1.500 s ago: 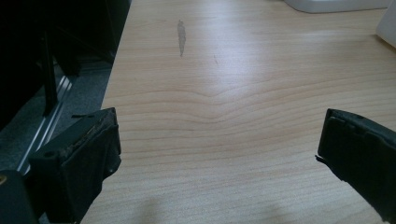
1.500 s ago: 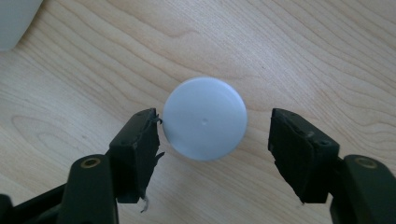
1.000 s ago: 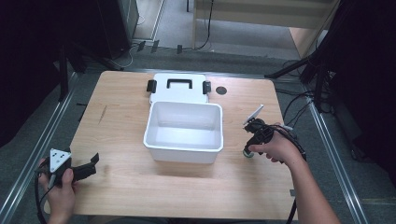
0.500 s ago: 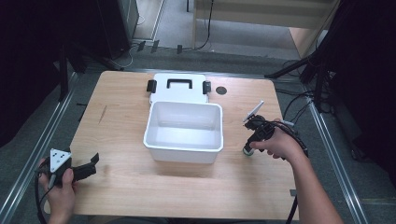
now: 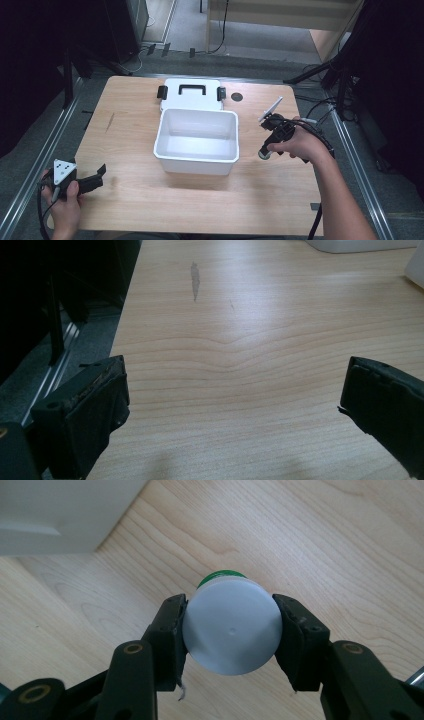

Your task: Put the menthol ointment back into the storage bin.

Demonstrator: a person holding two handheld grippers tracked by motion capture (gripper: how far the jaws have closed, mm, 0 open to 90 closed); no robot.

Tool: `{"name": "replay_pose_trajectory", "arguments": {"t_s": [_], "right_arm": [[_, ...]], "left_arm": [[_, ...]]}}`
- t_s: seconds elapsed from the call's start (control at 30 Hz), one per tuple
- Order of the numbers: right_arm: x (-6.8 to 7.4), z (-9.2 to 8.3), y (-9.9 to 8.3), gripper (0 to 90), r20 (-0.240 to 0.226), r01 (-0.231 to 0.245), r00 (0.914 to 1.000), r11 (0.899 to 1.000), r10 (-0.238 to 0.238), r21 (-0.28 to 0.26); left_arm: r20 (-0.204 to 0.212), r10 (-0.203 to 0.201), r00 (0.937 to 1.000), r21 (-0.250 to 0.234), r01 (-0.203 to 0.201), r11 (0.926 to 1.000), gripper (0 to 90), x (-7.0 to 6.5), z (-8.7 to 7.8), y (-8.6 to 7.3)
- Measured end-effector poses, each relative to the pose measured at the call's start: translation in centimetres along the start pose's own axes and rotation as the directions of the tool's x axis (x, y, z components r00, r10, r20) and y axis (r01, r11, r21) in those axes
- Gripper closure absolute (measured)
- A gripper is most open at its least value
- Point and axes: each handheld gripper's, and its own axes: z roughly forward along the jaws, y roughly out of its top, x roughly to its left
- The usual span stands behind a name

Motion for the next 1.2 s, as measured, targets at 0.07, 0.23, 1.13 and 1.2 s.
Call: {"name": "replay_pose_trajectory", "arguments": {"t_s": [0.07,0.23,1.13,1.2], "right_arm": [[0.1,-0.4,0.2,51.7,0.002,0.006,1.0,1.0,-0.006,-0.001],[0.5,-1.8,1.0,51.7,0.006,0.014,0.9999,1.0,-0.014,-0.008],[3.0,-6.6,5.1,51.8,0.017,0.078,0.9969,0.997,-0.077,-0.013],[3.2,-6.9,5.3,51.8,0.018,0.085,0.9962,0.996,-0.085,-0.016]], "left_arm": [[0.0,-0.001,1.0,0.0,0.001,1.0,0.0,0.0,0.0,0.0],[-0.002,-0.001,1.0,0.001,0.001,1.0,0.0,0.0,0.0,0.0],[0.002,-0.004,1.0,0.0,0.004,1.0,0.0,0.1,0.0,0.0],[0.003,-0.004,1.0,0.0,0.004,1.0,0.0,0.1,0.0,0.0]]}}
